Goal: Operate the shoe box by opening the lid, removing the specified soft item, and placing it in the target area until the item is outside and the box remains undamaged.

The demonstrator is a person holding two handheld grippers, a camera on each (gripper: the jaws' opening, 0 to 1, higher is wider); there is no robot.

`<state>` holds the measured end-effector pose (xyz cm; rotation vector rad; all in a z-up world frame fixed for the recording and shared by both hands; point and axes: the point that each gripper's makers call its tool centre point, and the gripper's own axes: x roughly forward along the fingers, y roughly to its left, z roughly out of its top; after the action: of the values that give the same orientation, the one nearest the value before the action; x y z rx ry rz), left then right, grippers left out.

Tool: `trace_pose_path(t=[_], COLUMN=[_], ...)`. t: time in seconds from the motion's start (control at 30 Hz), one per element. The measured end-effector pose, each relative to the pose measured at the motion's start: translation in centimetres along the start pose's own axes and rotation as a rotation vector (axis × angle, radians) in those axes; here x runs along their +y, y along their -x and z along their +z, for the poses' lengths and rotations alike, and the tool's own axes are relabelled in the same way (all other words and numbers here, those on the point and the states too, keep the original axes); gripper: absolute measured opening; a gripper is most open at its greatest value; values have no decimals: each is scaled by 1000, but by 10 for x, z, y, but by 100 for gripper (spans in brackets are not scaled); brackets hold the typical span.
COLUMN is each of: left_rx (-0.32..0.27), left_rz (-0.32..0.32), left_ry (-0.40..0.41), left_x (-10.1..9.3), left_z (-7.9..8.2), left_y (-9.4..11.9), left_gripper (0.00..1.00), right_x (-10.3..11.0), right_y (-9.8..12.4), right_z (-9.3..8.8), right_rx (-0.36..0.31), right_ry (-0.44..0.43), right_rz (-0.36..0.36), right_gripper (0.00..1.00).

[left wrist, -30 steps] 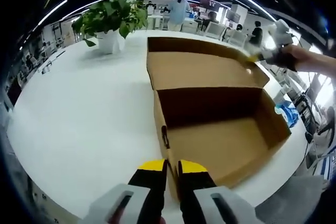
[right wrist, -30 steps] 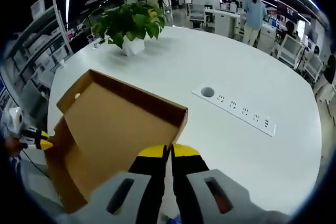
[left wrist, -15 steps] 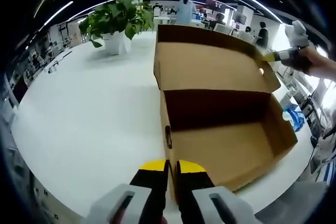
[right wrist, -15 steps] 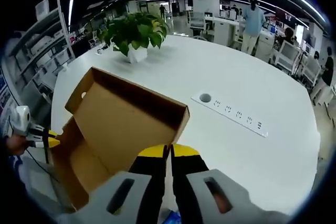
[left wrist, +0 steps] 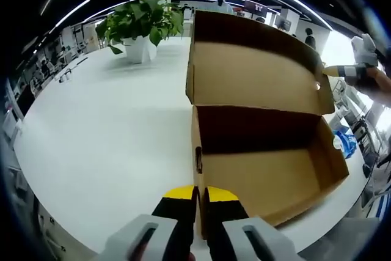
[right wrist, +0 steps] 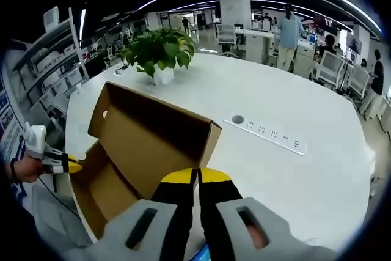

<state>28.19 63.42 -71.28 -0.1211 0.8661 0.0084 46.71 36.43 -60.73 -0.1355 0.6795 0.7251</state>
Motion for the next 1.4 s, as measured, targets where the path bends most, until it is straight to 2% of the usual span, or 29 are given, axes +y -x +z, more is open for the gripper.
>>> trace_pose_path(t=[0.13,0.43,0.7,1.13,1.4], left_rx=[-1,-5,-9,-18,-21], left_rz=[5,13,23,9,0], left_ry=[2,26,61,100,86], left_x=[0,-4,-5,-7,-7], left_z=[1,4,6,8,8], left_y=[0,1,1,0,-1], left_gripper=[4,4,4,4,4], right_x=[0,14,24,39,48], right_y=[6,24,38,57,65], right_z=[-2,1,-6,-25,-42], right_rx=[-20,-65,-95,-139,-163], right_ry=[-11,2,2,-17,-46], right_rz=[-5,-17,-23,-26,-21], right_gripper=[0,0,0,0,0])
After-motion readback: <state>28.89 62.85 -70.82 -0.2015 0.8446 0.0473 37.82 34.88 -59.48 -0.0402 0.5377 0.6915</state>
